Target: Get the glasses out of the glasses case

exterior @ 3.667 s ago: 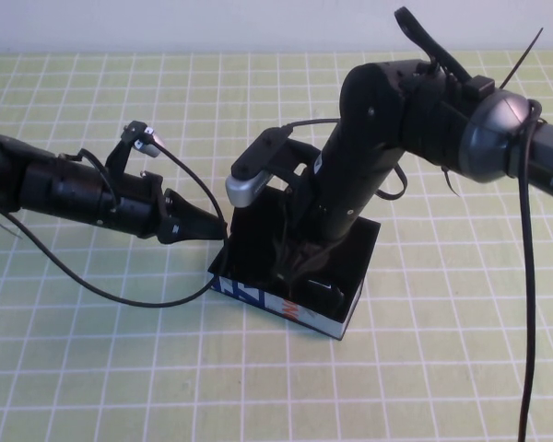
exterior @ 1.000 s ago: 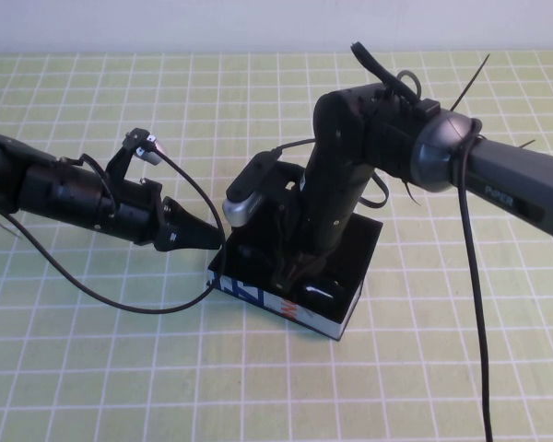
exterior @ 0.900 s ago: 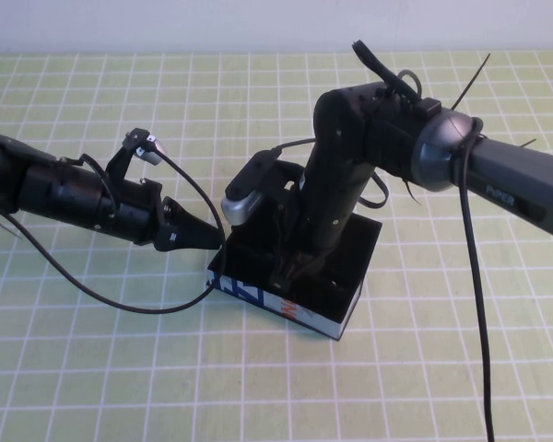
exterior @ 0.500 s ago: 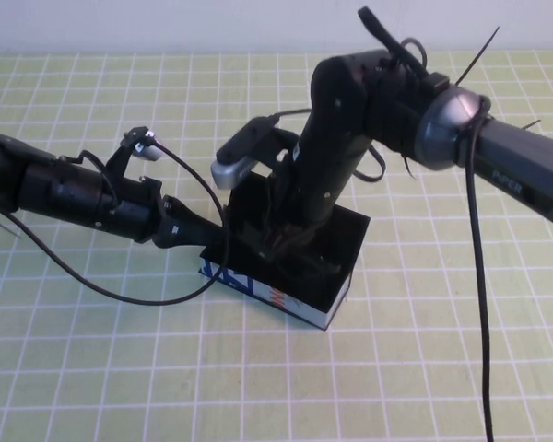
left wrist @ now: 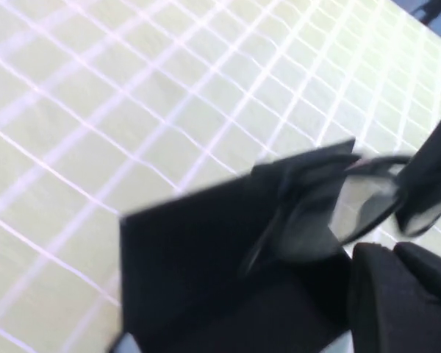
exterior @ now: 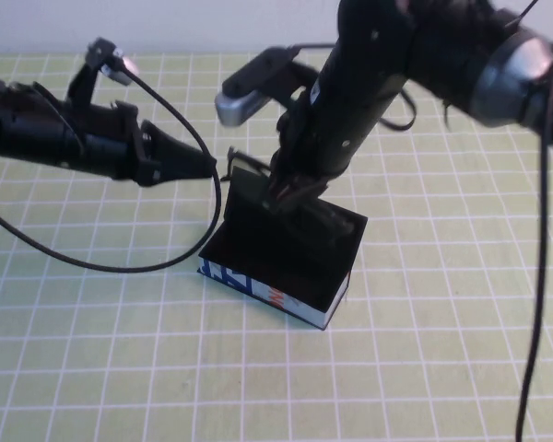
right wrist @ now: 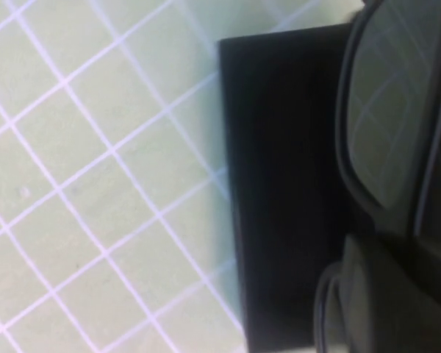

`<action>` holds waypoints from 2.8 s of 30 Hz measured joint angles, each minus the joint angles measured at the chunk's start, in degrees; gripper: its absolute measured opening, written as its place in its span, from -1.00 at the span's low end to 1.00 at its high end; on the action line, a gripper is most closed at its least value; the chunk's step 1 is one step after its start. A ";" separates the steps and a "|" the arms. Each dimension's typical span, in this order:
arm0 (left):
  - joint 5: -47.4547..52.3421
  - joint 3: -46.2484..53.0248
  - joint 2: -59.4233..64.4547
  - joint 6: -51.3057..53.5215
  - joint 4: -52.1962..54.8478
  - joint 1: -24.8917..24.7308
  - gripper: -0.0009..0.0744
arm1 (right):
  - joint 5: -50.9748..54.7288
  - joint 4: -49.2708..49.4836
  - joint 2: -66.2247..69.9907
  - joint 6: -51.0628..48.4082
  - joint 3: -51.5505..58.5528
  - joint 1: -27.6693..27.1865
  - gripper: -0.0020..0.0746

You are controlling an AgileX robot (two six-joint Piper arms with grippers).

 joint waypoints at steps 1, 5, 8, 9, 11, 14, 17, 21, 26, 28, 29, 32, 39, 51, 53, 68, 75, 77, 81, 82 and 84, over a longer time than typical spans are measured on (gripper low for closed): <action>-0.96 0.00 -1.42 -0.19 0.30 0.00 -0.99 | 0.48 -1.29 -1.58 1.58 0.00 0.00 -0.91; -4.93 0.00 -6.13 -1.54 1.51 0.00 -0.99 | 1.03 -8.58 -7.73 9.59 0.54 -0.27 -0.91; -7.33 0.12 -8.93 -2.03 1.78 0.00 -0.99 | 1.13 -11.83 -13.39 14.09 4.09 -1.72 -0.91; -8.59 0.26 -9.64 -2.08 1.78 0.00 -0.99 | 1.16 -12.50 -15.10 15.16 5.61 -2.34 -0.91; -11.69 1.44 -11.53 -2.17 1.90 0.00 -0.99 | 1.16 -13.00 -19.49 17.70 10.61 -4.10 -0.91; -16.61 4.41 -14.17 -2.17 1.60 0.00 -0.99 | -1.70 -13.21 -26.09 22.51 20.00 -6.87 -0.91; -20.84 8.63 -16.99 -1.72 0.15 0.00 -0.99 | -6.43 -12.37 -31.08 27.84 31.08 -9.34 -0.91; -24.48 13.18 -19.50 -0.55 -1.96 0.00 -0.99 | -13.61 -7.88 -33.58 30.98 43.00 -11.65 -0.91; -24.98 17.42 -21.57 1.18 -5.47 0.00 -0.99 | -23.57 -2.20 -31.25 31.54 51.43 -12.49 -0.91; -24.71 19.07 -22.42 1.72 -6.59 0.00 -0.99 | -25.83 -1.49 -29.17 31.54 52.39 -12.71 -0.91; -24.51 19.81 -23.04 1.83 -6.87 0.00 -0.99 | -26.71 -1.20 -27.85 31.54 52.43 -12.79 -0.91; -24.09 21.88 -25.12 1.92 -7.32 0.00 -0.99 | -29.08 0.66 -23.90 31.00 52.52 -12.84 -0.91; -23.88 27.07 -31.82 2.10 -7.32 0.00 -0.99 | -32.50 8.57 -17.85 25.36 52.52 -13.06 -0.91; -22.54 29.29 -36.99 2.19 -6.79 0.00 -0.99 | -33.73 9.06 -16.28 24.54 52.52 -13.06 -0.23; -22.54 29.39 -37.14 2.33 -6.79 0.00 -0.99 | -33.73 8.32 -16.28 24.54 52.52 -13.06 -0.15; -27.46 30.89 -38.88 2.96 -10.50 0.00 -0.99 | -14.38 5.03 -32.55 24.54 51.73 -13.19 -0.75; -32.20 40.14 -51.36 2.76 -11.38 0.00 -0.99 | -10.04 5.03 -51.95 24.54 59.67 -13.19 -0.97; -33.43 43.69 -55.99 2.76 -11.67 0.00 -0.99 | -9.29 5.03 -58.25 24.54 62.60 -13.19 -0.98; -36.29 49.86 -64.84 2.87 -12.07 0.00 -0.99 | -7.81 5.03 -71.25 24.54 67.82 -13.19 -0.99; -36.54 51.07 -66.61 3.29 -12.07 0.00 -0.99 | -7.47 5.03 -74.44 24.54 68.84 -13.19 -0.99; -37.15 53.96 -70.87 4.35 -12.14 0.00 -0.99 | -6.39 5.28 -80.45 24.54 71.19 -13.19 -0.99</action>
